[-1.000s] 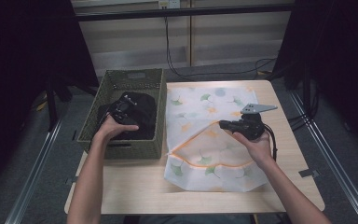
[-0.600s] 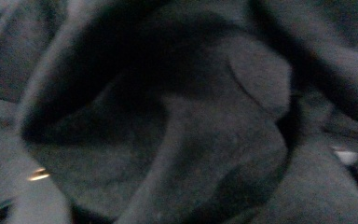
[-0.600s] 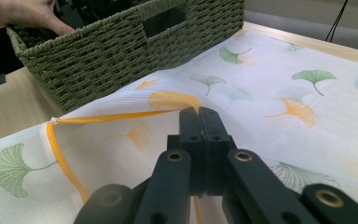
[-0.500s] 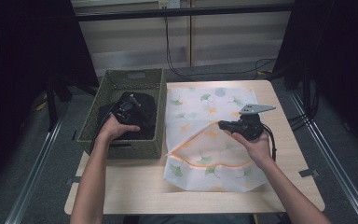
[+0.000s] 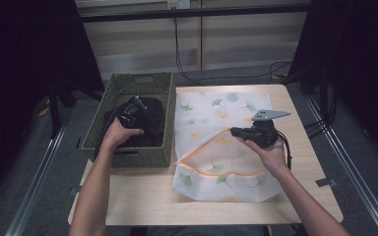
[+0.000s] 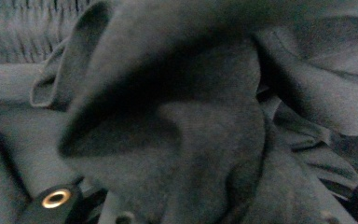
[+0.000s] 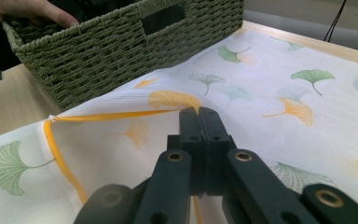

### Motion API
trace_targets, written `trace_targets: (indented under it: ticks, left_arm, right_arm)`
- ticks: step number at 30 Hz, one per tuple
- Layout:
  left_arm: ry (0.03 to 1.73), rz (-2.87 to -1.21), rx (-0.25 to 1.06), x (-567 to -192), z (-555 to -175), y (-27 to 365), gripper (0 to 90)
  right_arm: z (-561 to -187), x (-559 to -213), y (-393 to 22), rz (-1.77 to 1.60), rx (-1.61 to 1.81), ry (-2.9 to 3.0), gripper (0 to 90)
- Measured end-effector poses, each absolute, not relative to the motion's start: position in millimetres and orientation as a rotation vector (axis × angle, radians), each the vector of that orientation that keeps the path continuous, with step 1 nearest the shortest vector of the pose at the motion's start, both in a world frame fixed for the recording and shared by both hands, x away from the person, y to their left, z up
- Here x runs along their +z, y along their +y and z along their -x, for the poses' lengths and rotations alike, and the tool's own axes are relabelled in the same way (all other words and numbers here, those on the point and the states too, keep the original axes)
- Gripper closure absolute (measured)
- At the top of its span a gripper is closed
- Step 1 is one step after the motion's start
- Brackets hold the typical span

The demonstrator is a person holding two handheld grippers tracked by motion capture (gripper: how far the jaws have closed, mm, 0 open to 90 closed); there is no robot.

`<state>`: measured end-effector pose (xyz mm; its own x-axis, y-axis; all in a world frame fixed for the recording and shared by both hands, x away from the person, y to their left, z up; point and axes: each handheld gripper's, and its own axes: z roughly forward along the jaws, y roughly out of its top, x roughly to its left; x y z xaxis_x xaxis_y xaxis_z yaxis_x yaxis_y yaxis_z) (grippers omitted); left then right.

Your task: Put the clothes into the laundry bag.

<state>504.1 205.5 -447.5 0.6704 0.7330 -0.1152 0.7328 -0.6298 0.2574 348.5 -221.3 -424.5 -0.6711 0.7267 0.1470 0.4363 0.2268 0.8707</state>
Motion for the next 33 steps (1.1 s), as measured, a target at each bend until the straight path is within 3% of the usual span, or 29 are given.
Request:
trace_targets:
  ticks: [10,33]
  left_arm:
    - [1.135,-2.48,0.149,-421,-492,219,68.3]
    - [1.069,-2.16,0.318,-368,-471,259,68.4]
  right_arm:
    - [-348,-424,-222,-1.084,1.416,2.209,90.0]
    - [-347,-422,-222,-1.082,1.425,2.2,90.0]
